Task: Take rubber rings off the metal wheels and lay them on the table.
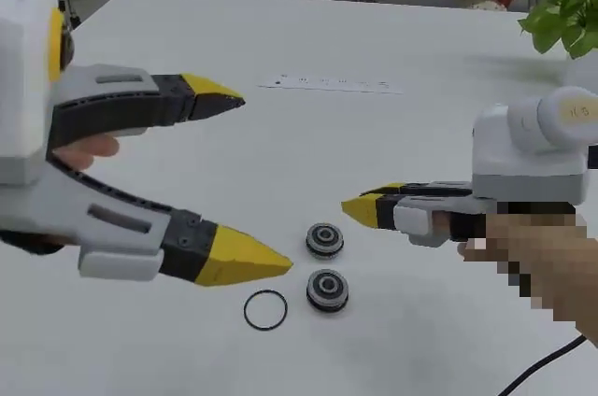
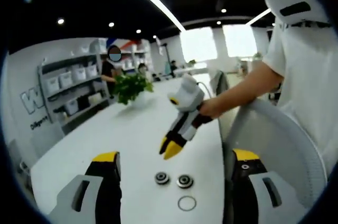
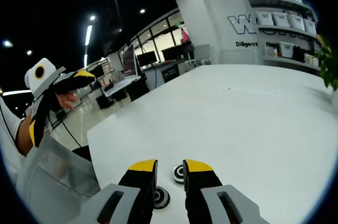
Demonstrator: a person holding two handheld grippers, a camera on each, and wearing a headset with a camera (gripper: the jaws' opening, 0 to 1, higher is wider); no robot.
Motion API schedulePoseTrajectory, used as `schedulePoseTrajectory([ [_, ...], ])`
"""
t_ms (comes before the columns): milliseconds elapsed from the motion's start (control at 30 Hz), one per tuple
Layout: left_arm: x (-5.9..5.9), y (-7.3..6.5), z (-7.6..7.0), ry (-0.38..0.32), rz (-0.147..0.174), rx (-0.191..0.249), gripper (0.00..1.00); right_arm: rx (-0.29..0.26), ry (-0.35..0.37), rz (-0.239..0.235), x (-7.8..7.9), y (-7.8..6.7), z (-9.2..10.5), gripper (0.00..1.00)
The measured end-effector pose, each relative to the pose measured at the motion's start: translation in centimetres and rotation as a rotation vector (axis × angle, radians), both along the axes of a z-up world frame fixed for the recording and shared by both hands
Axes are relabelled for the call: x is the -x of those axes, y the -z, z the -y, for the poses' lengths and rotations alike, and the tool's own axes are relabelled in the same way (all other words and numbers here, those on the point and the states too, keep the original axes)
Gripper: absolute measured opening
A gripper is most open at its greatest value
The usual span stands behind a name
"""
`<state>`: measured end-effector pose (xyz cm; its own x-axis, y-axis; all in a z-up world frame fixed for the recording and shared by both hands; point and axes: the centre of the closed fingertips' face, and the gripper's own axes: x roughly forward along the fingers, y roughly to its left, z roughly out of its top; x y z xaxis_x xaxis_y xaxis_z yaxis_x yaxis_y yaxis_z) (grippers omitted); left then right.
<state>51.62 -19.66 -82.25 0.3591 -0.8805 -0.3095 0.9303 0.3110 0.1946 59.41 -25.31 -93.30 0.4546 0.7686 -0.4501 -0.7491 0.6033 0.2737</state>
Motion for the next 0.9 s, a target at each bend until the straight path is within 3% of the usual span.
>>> schedulePoseTrajectory([
  [133,-1.0,-0.4,1.1,0.025,0.024,-0.017,0.87,0.037,-0.012,-0.009,0.3,1.0,0.8,0.17],
  [367,-2.8,-1.3,3.3,0.057,0.049,0.037,0.84,0.048,-0.031,-0.074,0.7,3.0,1.8,0.18],
  [600,-3.7,-0.6,5.6,0.087,0.057,0.047,0.79,0.089,-0.078,-0.090,1.5,4.4,1.7,0.19],
  [767,-4.4,0.9,6.3,0.082,0.060,0.059,0.76,0.107,-0.116,-0.097,2.0,5.0,1.6,0.21],
  [900,-4.8,4.0,5.7,0.054,0.025,0.035,0.72,0.117,-0.141,-0.102,2.3,5.4,1.4,0.23],
])
